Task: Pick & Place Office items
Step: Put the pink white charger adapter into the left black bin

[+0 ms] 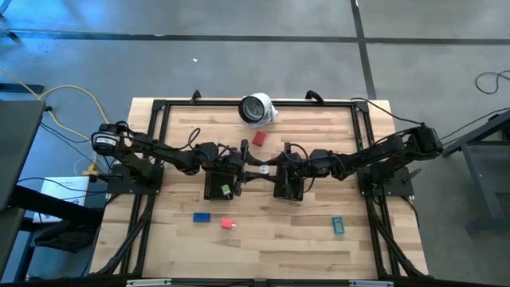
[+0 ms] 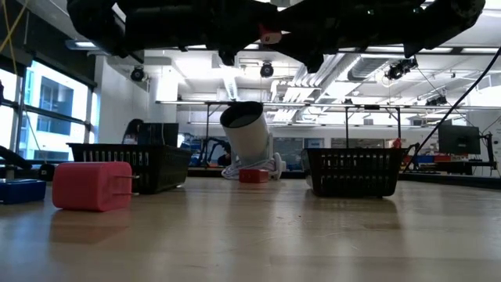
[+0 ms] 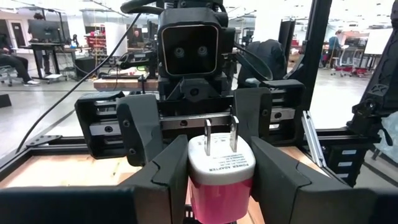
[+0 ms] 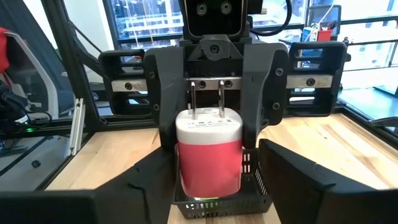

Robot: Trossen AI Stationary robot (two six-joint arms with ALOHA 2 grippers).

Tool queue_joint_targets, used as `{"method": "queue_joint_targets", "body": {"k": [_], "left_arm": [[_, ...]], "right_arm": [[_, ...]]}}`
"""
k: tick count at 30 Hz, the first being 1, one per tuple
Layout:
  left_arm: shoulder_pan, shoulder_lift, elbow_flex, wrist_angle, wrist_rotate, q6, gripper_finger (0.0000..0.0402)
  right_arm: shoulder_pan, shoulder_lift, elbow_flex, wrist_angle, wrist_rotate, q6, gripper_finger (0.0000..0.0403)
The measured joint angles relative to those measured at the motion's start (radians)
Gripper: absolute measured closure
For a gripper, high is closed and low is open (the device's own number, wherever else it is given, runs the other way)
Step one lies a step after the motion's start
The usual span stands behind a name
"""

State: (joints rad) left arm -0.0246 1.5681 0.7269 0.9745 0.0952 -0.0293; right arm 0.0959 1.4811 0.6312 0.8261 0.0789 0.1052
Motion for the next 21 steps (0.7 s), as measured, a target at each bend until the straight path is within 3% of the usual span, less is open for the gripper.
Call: {"method": "queue_joint_targets", "body": {"k": [8, 21], "left_arm": [[0.000, -0.011, 0.000, -0.028, 0.001, 0.017, 0.0270], [0.000, -0.116, -0.001, -0.227, 0.000, 0.067, 0.0270]], "right_arm": [[0.000, 0.000, 0.000, -0.006, 0.046, 0.003, 0.0172], [0.000, -0.001, 0.000, -0.006, 0.054, -0.004, 0.0128]]}}
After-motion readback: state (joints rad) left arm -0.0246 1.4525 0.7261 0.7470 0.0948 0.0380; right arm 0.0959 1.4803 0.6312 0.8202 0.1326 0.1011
